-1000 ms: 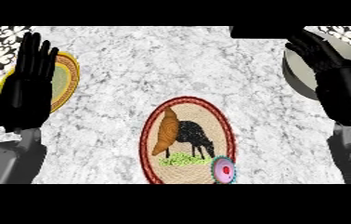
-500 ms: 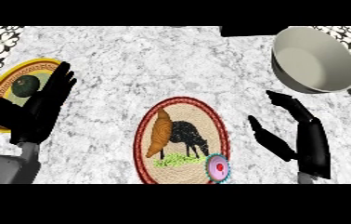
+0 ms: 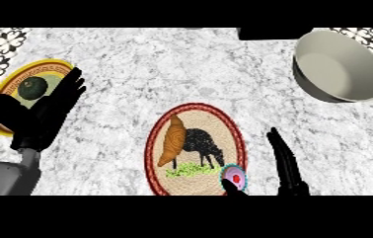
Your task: Pick the cupcake from the placemat and place it in the bowl
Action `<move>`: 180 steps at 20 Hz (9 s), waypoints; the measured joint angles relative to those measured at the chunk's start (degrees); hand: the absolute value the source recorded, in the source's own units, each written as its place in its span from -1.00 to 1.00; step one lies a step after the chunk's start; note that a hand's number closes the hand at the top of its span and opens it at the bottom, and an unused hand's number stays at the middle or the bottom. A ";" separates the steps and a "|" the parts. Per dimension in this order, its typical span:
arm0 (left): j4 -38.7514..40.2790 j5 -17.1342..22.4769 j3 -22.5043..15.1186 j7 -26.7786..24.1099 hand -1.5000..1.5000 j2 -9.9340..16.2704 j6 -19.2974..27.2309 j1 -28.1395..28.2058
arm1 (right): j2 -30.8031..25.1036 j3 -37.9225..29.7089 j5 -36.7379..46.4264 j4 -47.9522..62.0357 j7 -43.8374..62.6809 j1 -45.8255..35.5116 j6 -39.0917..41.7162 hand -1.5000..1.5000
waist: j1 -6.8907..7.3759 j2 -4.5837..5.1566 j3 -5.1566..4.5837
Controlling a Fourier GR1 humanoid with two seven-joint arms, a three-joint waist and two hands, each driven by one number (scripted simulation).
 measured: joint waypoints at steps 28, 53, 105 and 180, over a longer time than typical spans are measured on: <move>2.72 -1.18 -0.03 0.53 0.00 -2.28 -3.59 -3.42 | 1.64 12.36 15.15 -10.63 55.12 -15.86 51.53 -1.00 | 3.14 0.71 0.14; 3.25 -2.80 2.17 0.98 0.00 -3.50 -4.71 -3.23 | 2.82 5.64 6.09 -0.51 57.49 -23.43 54.81 -1.00 | 2.30 0.44 0.22; 1.75 -9.96 11.75 3.88 0.00 -9.62 -12.00 -0.68 | -12.75 -9.28 0.45 16.32 32.38 -21.03 48.77 1.00 | 0.60 0.40 0.55; 2.53 -13.77 12.24 5.45 0.00 -14.25 -15.80 -6.02 | -38.73 -34.90 -21.68 91.42 -37.09 -77.94 57.30 1.00 | 6.30 1.94 0.52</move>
